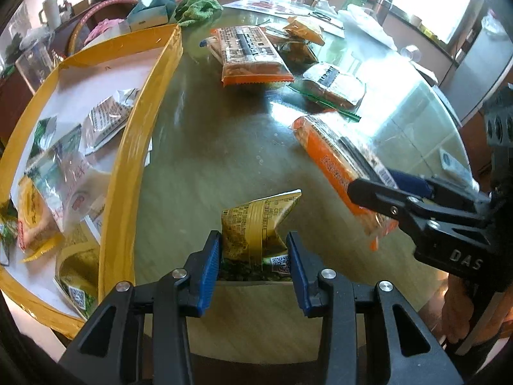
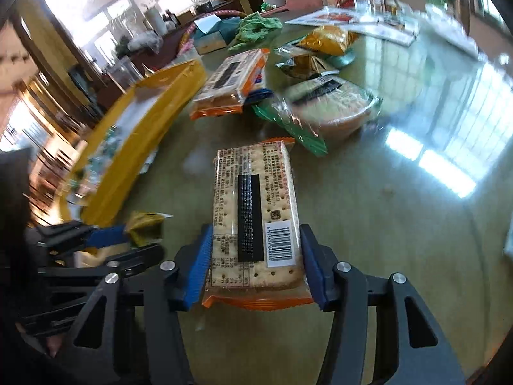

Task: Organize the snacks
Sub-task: 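Grasp the orange-edged rectangular cracker pack with the right tool while the left tool holds the yellow packet, then carry both packets over the yellow tray and open both tools to drop them, then reach back to the table and grasp another orange-edged cracker pack with the left tool, then grasp the round cracker pack with the right tool while the left tool carries its pack over the tray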

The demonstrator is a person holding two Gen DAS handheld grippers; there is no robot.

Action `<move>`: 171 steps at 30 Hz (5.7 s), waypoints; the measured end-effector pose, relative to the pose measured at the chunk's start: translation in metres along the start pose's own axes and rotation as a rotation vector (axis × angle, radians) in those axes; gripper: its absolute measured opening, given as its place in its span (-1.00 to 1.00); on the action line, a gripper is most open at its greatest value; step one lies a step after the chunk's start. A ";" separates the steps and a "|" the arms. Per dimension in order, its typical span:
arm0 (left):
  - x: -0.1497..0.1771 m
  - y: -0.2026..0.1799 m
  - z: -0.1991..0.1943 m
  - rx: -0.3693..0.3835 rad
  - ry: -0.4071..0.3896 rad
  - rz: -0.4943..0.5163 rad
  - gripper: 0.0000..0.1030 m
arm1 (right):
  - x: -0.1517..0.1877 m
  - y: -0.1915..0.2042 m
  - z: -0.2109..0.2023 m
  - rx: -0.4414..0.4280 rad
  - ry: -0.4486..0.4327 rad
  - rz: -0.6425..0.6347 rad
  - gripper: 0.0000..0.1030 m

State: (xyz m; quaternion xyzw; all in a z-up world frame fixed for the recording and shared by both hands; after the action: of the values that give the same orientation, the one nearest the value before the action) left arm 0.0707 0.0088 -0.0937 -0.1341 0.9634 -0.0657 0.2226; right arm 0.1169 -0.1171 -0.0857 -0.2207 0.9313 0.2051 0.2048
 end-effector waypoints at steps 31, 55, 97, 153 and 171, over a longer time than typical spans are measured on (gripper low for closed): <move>-0.093 0.200 -0.069 -0.056 -0.229 -0.291 -0.24 | -0.123 0.182 0.034 -0.186 -0.082 -0.039 0.05; -0.073 0.181 -0.101 -0.191 -0.367 -0.225 0.57 | -0.114 0.150 0.026 -0.119 -0.134 -0.016 0.53; -0.113 0.045 -0.056 -0.020 -0.249 -0.037 0.59 | -0.106 -0.065 0.051 0.373 -0.077 0.284 0.64; -0.052 0.123 -0.119 0.102 -0.343 -0.301 0.08 | -0.042 -0.007 0.014 0.161 -0.093 0.201 0.55; -0.062 0.212 -0.127 0.059 -0.392 -0.400 0.08 | -0.039 0.009 0.032 0.291 -0.074 0.092 0.46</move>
State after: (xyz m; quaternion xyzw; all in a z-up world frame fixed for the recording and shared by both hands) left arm 0.0194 0.2375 0.0054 -0.3253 0.8539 -0.1093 0.3912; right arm 0.1536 -0.0823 -0.0917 -0.1380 0.9521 0.0854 0.2593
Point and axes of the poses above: each gripper's, at about its wrist camera, not at the fingertips, and z roughly the way its jaws point, y to its left, x to its underside, the point moved 10 cm from there along z, roughly the way its jaws point, and after that the axes turned 4 degrees about x, right-handed, at the moved point
